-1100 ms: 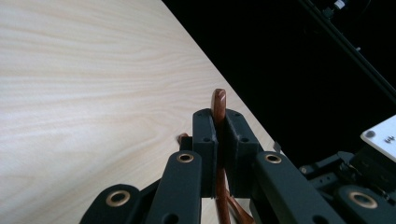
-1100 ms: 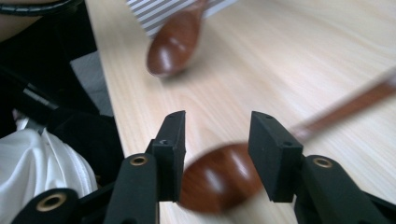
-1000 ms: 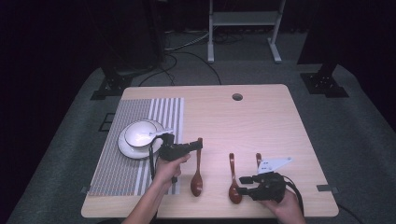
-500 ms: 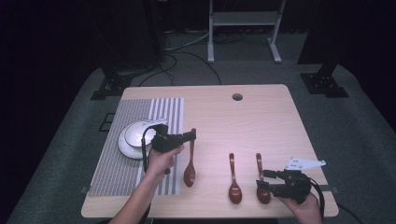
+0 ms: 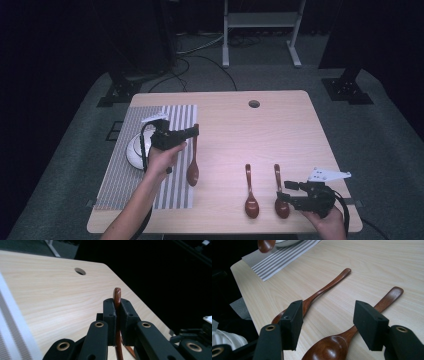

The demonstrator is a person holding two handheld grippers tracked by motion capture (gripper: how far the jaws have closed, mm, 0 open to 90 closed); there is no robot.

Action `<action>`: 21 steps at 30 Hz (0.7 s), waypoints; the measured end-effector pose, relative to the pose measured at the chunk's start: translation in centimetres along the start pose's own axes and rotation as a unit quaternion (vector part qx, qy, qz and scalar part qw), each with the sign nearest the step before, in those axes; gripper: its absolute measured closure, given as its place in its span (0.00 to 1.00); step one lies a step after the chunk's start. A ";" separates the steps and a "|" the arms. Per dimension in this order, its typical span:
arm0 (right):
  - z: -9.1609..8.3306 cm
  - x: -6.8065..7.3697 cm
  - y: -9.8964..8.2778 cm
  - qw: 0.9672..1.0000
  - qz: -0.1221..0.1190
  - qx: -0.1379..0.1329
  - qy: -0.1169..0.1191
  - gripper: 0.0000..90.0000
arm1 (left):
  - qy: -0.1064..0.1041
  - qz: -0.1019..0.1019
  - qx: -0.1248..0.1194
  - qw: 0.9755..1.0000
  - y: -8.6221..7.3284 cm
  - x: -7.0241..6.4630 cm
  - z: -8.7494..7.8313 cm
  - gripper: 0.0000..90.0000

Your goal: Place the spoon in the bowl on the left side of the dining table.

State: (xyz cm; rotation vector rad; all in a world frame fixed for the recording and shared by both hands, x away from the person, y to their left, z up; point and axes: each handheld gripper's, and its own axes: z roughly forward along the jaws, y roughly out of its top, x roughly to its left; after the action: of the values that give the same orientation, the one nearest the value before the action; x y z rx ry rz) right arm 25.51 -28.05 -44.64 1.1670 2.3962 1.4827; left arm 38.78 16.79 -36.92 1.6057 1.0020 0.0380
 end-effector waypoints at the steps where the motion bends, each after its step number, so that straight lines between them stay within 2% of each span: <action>1: 0.0 0.0 0.0 1.000 0.000 -0.001 -0.002 0.43 | 0.009 0.004 0.000 1.000 0.5 0.2 -0.2 0.94; 12: -0.2 -0.2 0.0 1.000 0.001 -0.005 -0.005 0.43 | 0.040 0.009 -0.014 0.999 2.8 1.2 -1.7 0.94; 13: -0.2 -0.2 0.0 1.000 0.004 -0.007 -0.005 0.43 | 0.050 0.010 -0.017 0.999 3.4 1.7 -2.2 0.94; 16: -0.3 -0.3 0.0 1.000 0.006 -0.008 -0.005 0.43 | 0.057 0.006 -0.023 0.998 3.8 2.2 -2.6 0.94; 18: -0.3 -0.3 0.0 1.000 0.006 -0.008 -0.005 0.43 | 0.068 -0.003 -0.032 0.997 4.4 3.0 -3.5 0.94; 21: -0.3 -0.4 0.0 1.000 0.007 -0.009 -0.007 0.42 | 0.079 -0.002 -0.033 0.996 4.8 3.4 -4.0 0.94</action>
State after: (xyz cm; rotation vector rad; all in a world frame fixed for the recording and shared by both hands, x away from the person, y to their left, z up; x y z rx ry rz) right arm 25.68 -28.50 -44.64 1.1892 2.3659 1.4919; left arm 41.56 22.24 -33.34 1.5575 1.1141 0.1952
